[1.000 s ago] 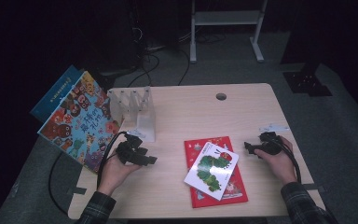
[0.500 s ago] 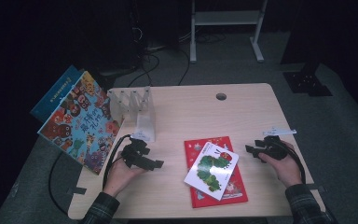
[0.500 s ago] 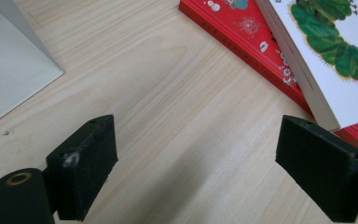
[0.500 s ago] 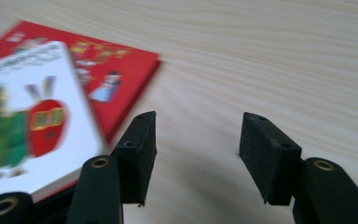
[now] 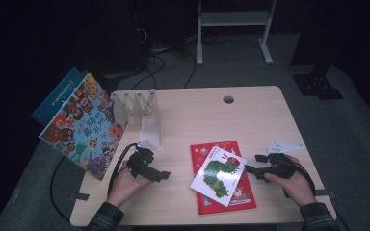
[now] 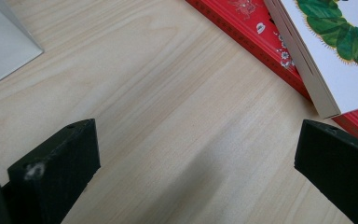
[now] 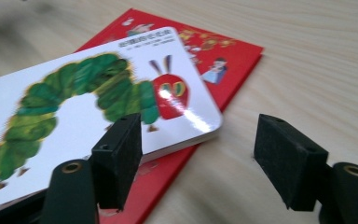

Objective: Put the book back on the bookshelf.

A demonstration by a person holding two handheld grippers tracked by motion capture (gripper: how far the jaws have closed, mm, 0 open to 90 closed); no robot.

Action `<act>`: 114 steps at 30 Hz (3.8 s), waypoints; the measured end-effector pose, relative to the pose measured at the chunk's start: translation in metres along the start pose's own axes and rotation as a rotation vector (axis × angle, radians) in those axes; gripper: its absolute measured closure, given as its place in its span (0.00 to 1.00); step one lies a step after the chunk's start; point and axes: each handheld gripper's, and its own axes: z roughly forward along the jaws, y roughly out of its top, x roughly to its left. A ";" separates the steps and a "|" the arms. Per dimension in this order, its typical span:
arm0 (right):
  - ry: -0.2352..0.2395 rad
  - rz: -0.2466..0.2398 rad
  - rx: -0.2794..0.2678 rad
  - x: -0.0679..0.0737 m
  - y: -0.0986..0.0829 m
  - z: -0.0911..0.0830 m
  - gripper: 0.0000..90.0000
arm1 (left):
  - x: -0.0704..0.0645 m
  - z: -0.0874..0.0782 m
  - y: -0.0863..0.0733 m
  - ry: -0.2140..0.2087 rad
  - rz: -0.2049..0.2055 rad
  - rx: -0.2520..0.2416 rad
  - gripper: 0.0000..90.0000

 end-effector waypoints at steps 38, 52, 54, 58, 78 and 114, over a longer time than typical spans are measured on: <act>0.137 -0.168 0.078 0.039 0.006 0.041 0.25 | -0.007 0.005 0.005 -0.071 0.007 0.006 0.00; 0.164 -0.199 0.084 0.049 0.001 0.033 0.38 | -0.015 0.010 0.007 -0.088 0.018 0.017 0.00; 0.154 -0.190 0.080 0.051 0.000 0.033 0.38 | -0.016 0.011 0.007 -0.092 0.016 0.014 0.00; 0.140 -0.183 0.067 0.058 0.001 0.037 0.38 | -0.017 0.013 0.008 -0.101 0.023 0.017 0.00; 0.128 -0.231 0.075 0.061 -0.005 0.029 0.43 | -0.026 0.022 0.011 -0.131 0.030 0.034 0.00; 0.179 -0.291 0.105 0.080 0.000 0.051 0.40 | -0.037 0.058 0.026 -0.227 0.067 0.117 0.00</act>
